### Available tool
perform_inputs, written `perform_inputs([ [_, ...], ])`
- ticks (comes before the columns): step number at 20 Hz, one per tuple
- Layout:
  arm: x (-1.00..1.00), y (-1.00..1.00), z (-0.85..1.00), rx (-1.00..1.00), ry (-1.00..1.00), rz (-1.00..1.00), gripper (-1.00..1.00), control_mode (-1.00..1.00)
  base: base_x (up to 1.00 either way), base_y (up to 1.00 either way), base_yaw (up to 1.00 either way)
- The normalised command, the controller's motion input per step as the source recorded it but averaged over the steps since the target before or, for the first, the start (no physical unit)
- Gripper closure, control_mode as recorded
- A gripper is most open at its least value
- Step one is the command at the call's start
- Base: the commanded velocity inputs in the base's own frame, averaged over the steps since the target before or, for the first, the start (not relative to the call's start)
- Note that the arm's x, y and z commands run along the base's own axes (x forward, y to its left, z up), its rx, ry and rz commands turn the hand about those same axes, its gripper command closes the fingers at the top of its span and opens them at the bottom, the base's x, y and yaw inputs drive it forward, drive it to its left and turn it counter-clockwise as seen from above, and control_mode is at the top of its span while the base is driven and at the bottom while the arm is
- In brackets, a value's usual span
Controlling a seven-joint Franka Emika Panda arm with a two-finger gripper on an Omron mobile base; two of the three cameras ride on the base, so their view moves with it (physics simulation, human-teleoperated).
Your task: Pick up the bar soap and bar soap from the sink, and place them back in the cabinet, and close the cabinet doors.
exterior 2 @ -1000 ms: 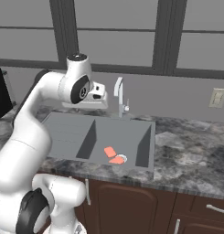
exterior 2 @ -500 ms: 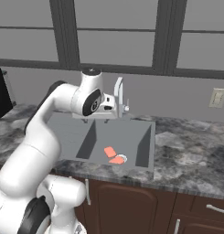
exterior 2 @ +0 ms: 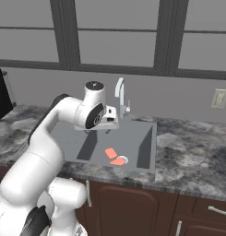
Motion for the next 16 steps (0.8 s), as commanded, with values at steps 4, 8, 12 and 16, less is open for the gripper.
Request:
perform_inputs([
  [4, 0.09, 0.0, -0.37, 0.0, 0.0, 0.02, -1.0, -1.0, 0.0, 0.0, 0.0],
  [8, 0.18, 0.0, -0.42, 0.0, 0.0, 0.0, -1.0, -1.0, 0.0, 0.0, 0.0],
  [12, 0.24, 0.0, -0.37, 0.0, 0.0, 0.0, -1.0, -1.0, 0.0, 0.0, 0.0],
  [16, 0.22, 0.0, -0.33, 0.0, 0.0, 0.0, -1.0, -1.0, 0.0, 0.0, 0.0],
])
